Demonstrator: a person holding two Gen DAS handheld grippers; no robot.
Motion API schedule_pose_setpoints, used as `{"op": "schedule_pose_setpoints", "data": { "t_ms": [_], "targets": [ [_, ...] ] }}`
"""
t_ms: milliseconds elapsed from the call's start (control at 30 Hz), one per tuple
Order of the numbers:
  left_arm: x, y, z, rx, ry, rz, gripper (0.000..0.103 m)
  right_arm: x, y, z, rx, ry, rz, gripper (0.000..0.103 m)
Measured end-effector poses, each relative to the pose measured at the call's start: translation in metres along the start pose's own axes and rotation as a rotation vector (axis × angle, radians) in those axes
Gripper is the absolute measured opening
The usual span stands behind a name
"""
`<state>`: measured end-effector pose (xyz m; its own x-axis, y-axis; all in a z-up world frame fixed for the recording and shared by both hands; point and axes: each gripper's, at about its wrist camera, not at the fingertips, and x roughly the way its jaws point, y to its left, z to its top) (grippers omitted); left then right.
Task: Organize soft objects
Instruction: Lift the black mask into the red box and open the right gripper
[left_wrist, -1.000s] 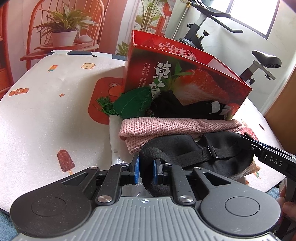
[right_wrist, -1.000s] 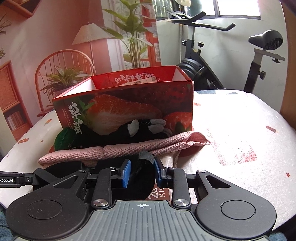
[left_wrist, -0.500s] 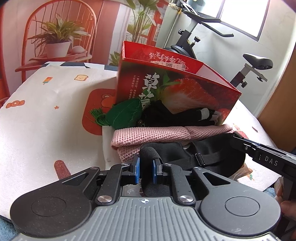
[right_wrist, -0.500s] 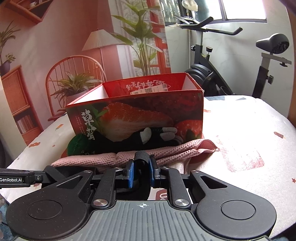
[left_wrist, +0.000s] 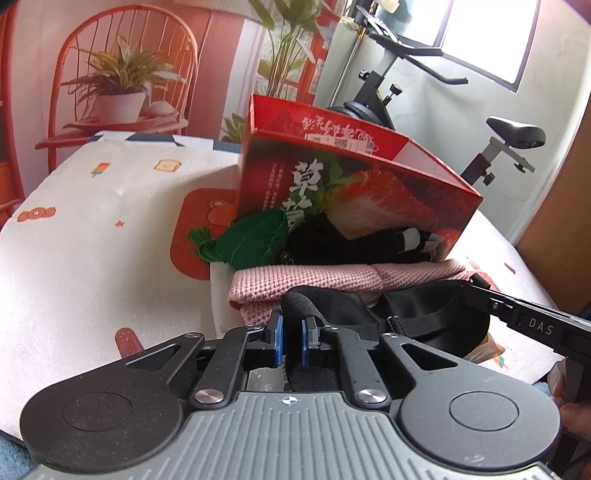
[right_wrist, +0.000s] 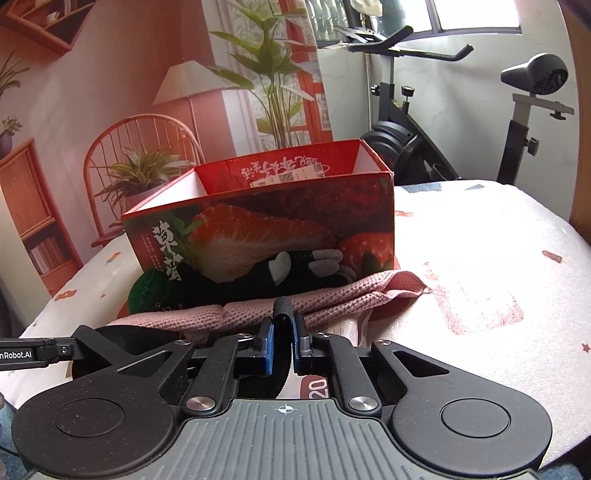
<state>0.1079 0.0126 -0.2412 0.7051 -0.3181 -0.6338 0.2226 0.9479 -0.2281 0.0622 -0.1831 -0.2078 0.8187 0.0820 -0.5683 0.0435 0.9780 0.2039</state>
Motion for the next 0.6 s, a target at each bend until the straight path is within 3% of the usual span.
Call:
{"op": "schedule_pose_setpoints", "data": {
  "t_ms": [233, 600],
  "targets": [
    [-0.002, 0.004, 0.001, -0.013, -0.008, -0.009, 0.009, 0.001, -0.003, 0.0, 0.018, -0.001, 0.005, 0.008],
    [-0.034, -0.005, 0.022, 0.02, -0.148, -0.051, 0.009, -0.022, -0.006, 0.024, 0.026, -0.101, 0.028, 0.007]
  ]
}}
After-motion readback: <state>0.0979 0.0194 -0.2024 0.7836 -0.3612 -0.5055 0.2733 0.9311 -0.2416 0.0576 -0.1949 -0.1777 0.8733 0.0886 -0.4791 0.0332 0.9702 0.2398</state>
